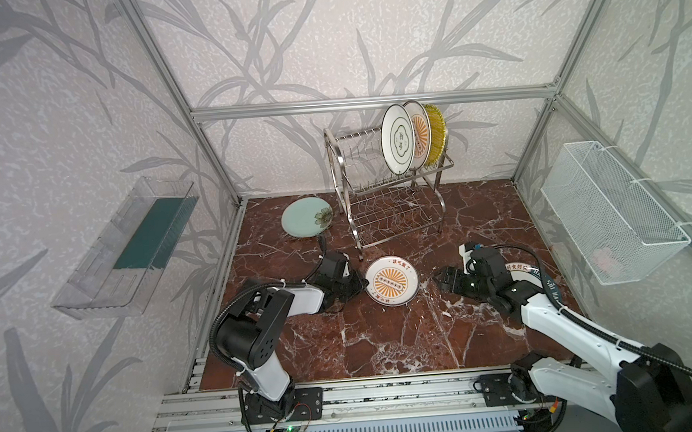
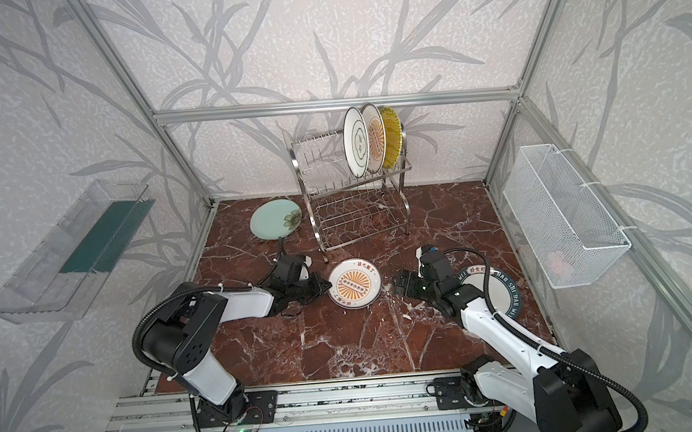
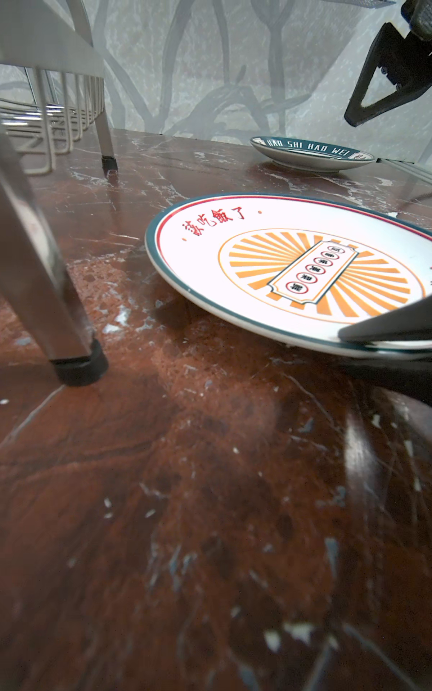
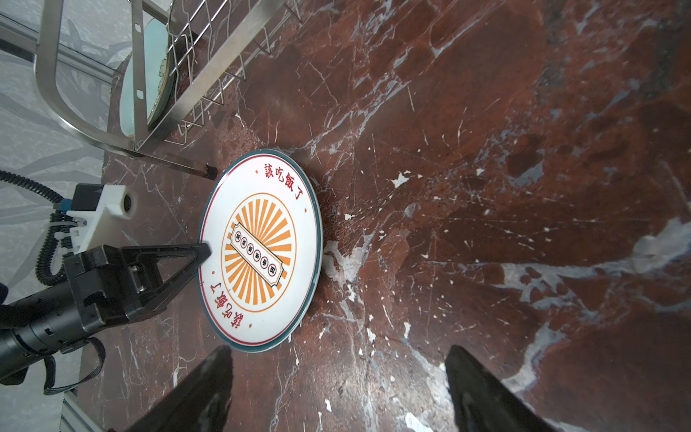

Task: Load the plates into the dish rack
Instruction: 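Push the sunburst plate with the left gripper against the right gripper's fingers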

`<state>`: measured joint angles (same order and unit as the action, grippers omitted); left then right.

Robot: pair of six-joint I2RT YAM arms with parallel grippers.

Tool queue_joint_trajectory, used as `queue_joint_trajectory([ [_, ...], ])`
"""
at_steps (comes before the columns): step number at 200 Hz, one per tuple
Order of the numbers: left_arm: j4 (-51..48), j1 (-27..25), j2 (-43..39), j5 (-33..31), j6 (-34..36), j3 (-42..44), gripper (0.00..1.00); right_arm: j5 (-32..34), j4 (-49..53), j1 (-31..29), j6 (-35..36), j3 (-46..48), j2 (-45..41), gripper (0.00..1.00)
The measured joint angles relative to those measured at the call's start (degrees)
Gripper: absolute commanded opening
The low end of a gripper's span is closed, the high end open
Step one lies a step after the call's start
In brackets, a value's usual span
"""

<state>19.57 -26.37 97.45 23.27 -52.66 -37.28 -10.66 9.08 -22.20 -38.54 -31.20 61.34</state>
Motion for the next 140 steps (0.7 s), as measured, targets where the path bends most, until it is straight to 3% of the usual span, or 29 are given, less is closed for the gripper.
queue_joint_trajectory([
  [140, -8.31, 0.02, -8.74, 4.79, 1.49, -3.89, 0.0, -3.69, -2.21, 2.12, -1.01, 0.85, -1.11, 0.87],
])
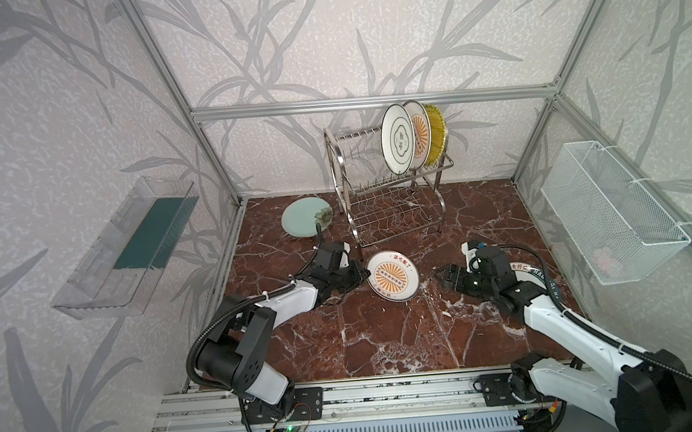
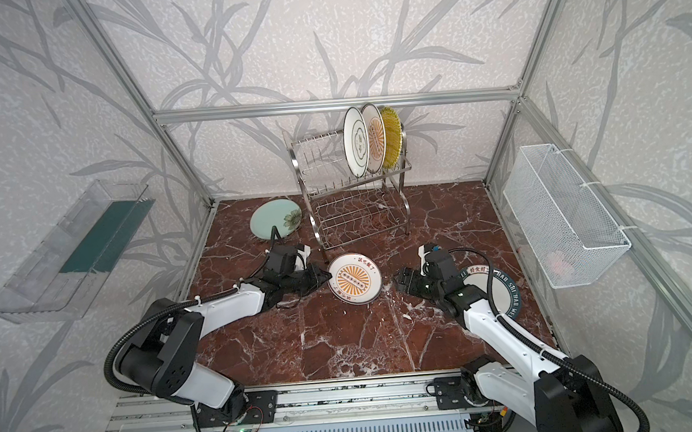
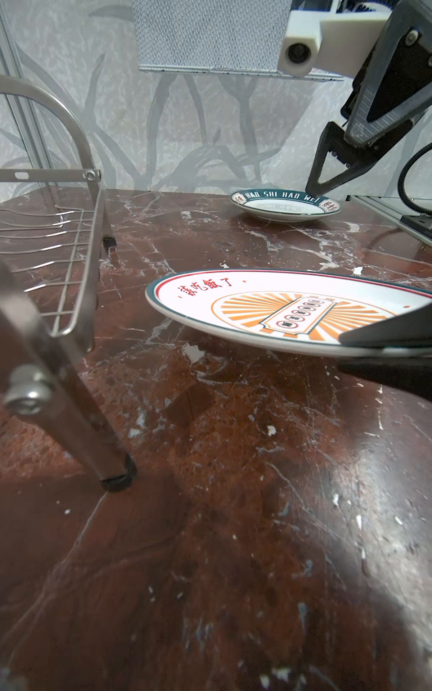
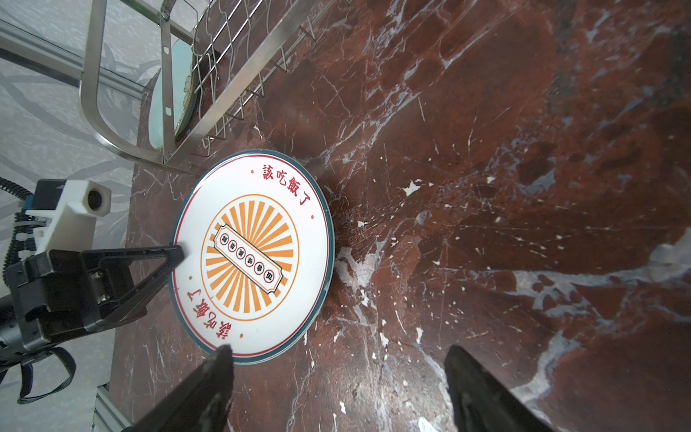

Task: Load the plates into the dish rack
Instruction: 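Push the sunburst plate with the left gripper against the right gripper's fingers, then grasp the sunburst plate rim with the right gripper while the left gripper holds it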

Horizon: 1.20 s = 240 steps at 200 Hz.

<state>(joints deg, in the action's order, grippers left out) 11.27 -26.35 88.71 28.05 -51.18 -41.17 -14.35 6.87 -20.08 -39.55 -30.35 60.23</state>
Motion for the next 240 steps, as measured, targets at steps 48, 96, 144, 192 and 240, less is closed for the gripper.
queue_joint_trajectory([
  [48, 3.34, 0.0, -0.24, 3.45, -1.03, 0.0, 0.0, -1.84, -2.62, 0.0, -1.22, 0.55, 1.14, 0.86],
  [96, 9.38, 0.02, -0.24, 7.13, -2.93, 0.0, 0.0, -2.82, -4.31, 0.0, -1.86, 0.66, 1.51, 0.82],
  [144, 13.84, 0.02, -0.24, 10.05, -4.17, 0.02, 0.0, -4.2, -6.4, 0.0, -2.84, 1.38, 2.56, 0.7],
  [192, 17.64, -0.57, 0.02, 12.22, -5.49, 0.09, 0.0, -5.53, -8.87, 0.0, -3.78, 1.38, 3.93, 0.59],
  [240, 19.45, -1.66, 0.98, 12.92, -6.16, 0.09, 0.0, -6.91, -10.97, 0.0, -4.46, 1.4, 4.63, 0.45],
])
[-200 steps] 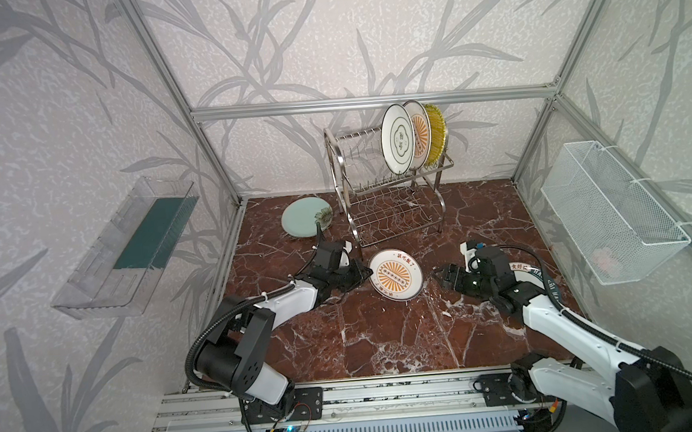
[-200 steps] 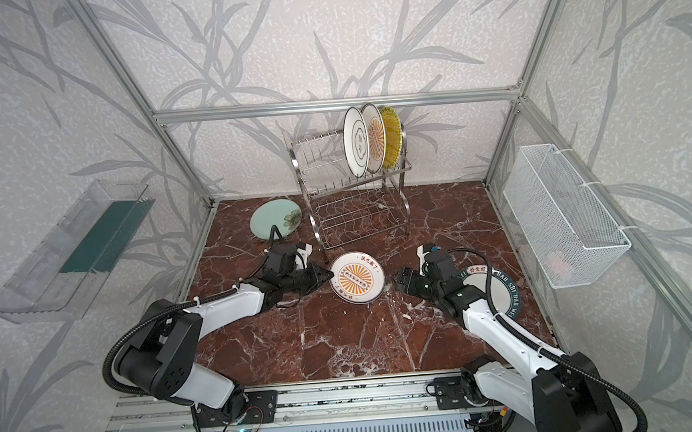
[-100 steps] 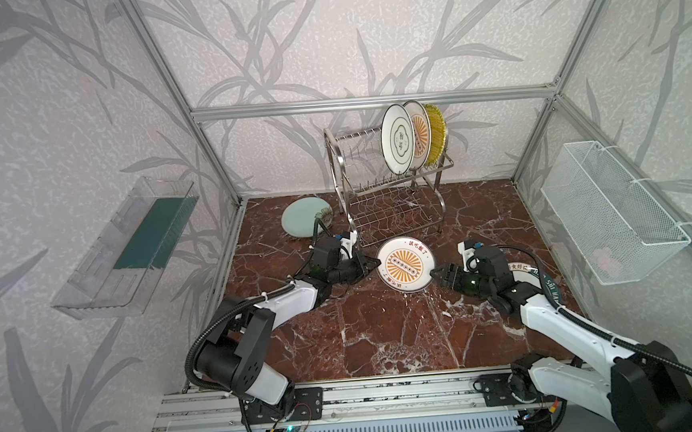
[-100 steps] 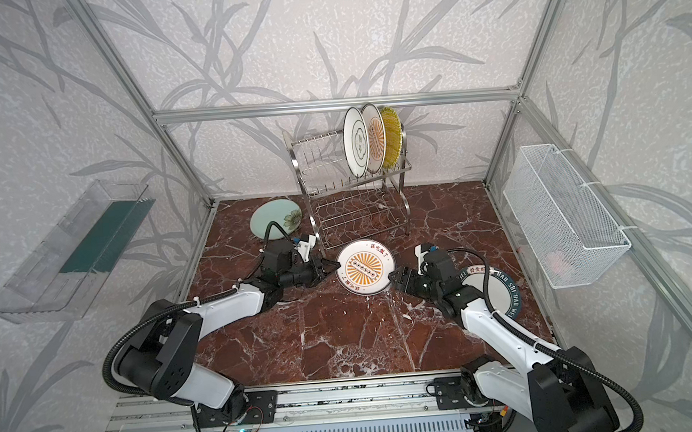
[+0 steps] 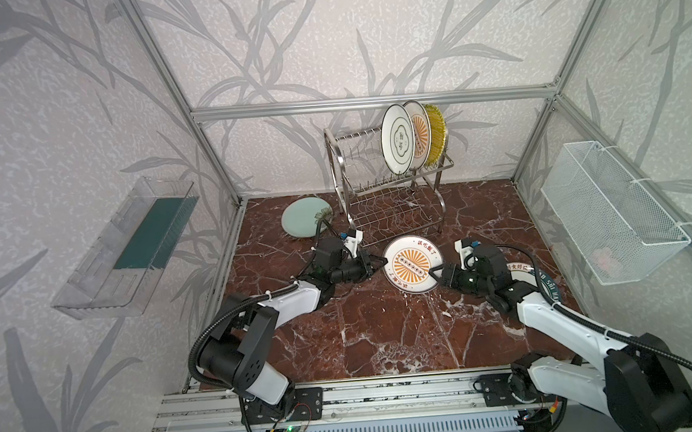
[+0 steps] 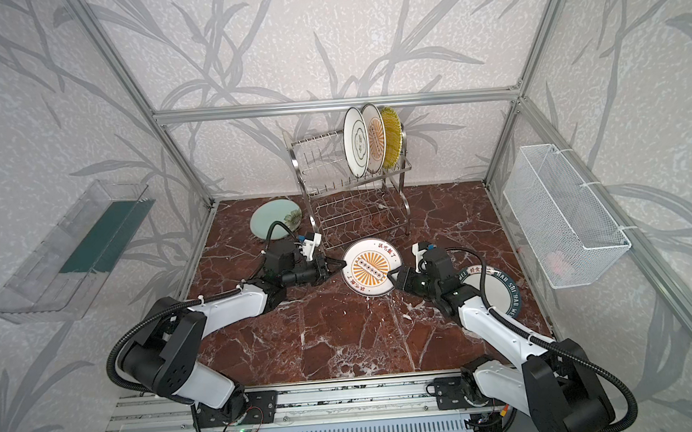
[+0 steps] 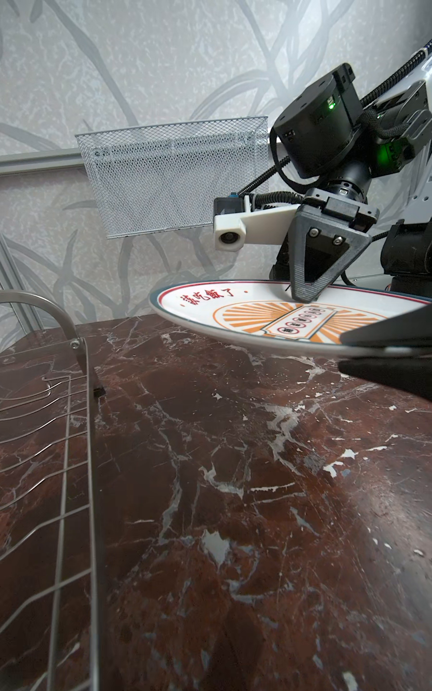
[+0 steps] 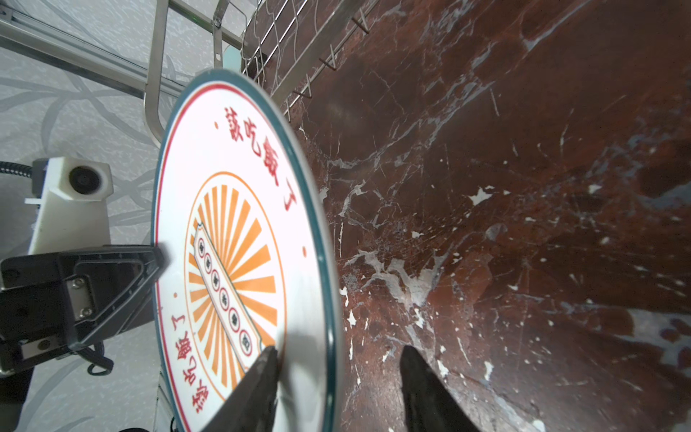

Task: Load the plates into the dish rack
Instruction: 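Grasp the sunburst plate rim with the right gripper while the left gripper holds it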

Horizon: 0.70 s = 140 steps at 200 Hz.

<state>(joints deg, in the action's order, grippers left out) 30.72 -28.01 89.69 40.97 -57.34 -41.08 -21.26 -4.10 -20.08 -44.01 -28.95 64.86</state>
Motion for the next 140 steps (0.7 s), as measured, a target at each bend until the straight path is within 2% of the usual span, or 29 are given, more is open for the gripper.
queue_joint_trajectory([
  [26, 0.66, -0.11, 0.33, 0.13, -0.26, 0.0, 0.0, -0.57, -0.81, 0.04, -0.37, 0.0, 0.04, 0.37],
  [86, 1.6, -0.76, 1.81, 0.33, -0.44, 0.0, 0.0, -1.49, -1.99, 0.04, -0.98, 0.0, 0.35, 0.26],
  [140, 0.57, -0.63, 3.52, -0.74, -0.66, 0.33, 0.0, -2.47, -4.74, 0.66, -2.82, -0.02, 0.33, 0.07],
])
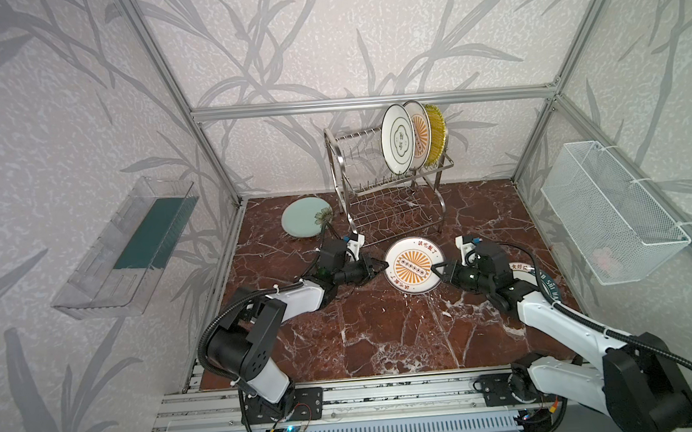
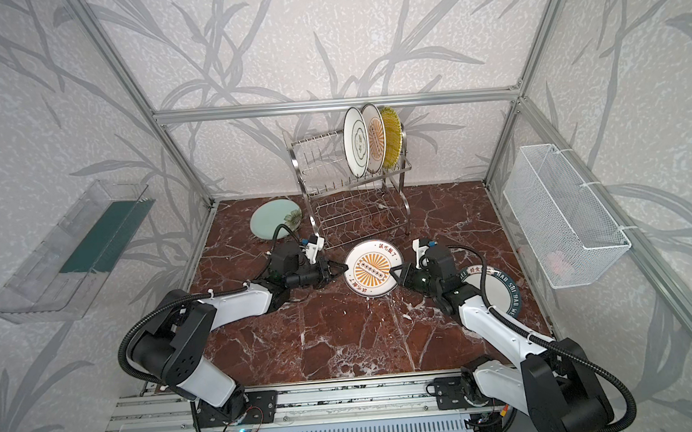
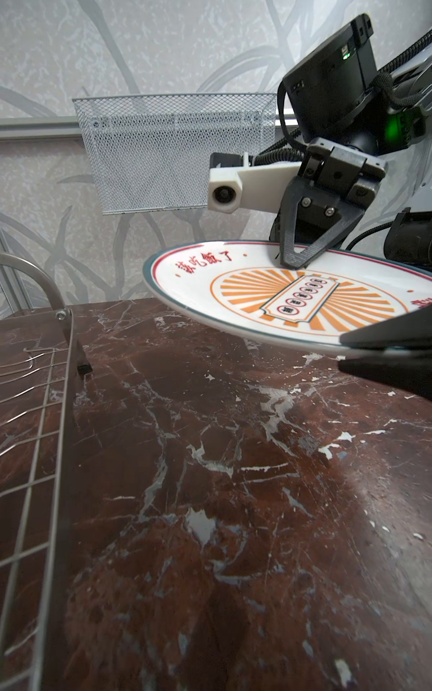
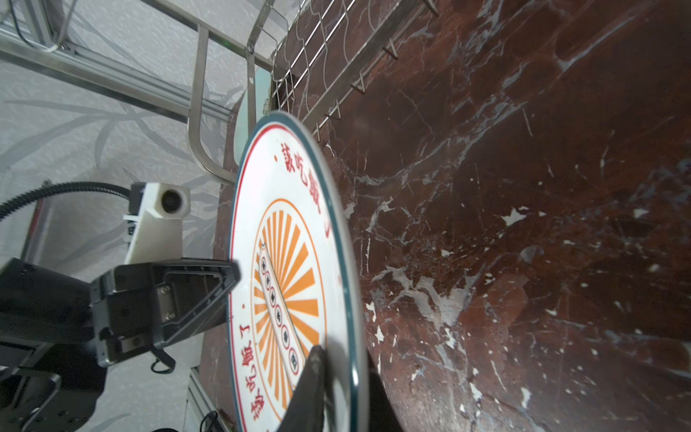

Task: Load the plates into the dish rack
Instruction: 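Grasp the sunburst plate rim with the right gripper while the left gripper holds it, then lift the sunburst plate upright with the right gripper toward the dish rack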

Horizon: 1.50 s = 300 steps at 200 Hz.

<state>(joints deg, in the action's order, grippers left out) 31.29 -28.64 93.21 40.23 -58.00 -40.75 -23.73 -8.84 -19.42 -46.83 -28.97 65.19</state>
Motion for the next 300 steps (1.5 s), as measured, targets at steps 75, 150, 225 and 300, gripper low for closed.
queue_joint_trajectory([
  [75, -3.67, -0.35, -0.13, -0.26, 2.01, 0.07, 0.25, -0.04, 0.81, -0.09, 0.48, -0.2, -1.2, 0.0],
  [150, -13.44, -0.55, -4.9, -1.9, 7.06, -3.1, 0.35, 4.28, 14.91, -0.37, 8.04, -5.49, -3.67, 0.0],
  [225, -32.26, -0.55, -12.28, -7.72, 14.56, -10.36, 0.36, 6.32, 23.85, -0.37, 17.33, -19.1, -4.96, 0.0],
  [300, -44.48, -0.04, -20.74, -13.44, 19.5, -14.71, 0.36, 6.34, 28.09, -0.37, 23.06, -36.61, -3.91, 0.0],
])
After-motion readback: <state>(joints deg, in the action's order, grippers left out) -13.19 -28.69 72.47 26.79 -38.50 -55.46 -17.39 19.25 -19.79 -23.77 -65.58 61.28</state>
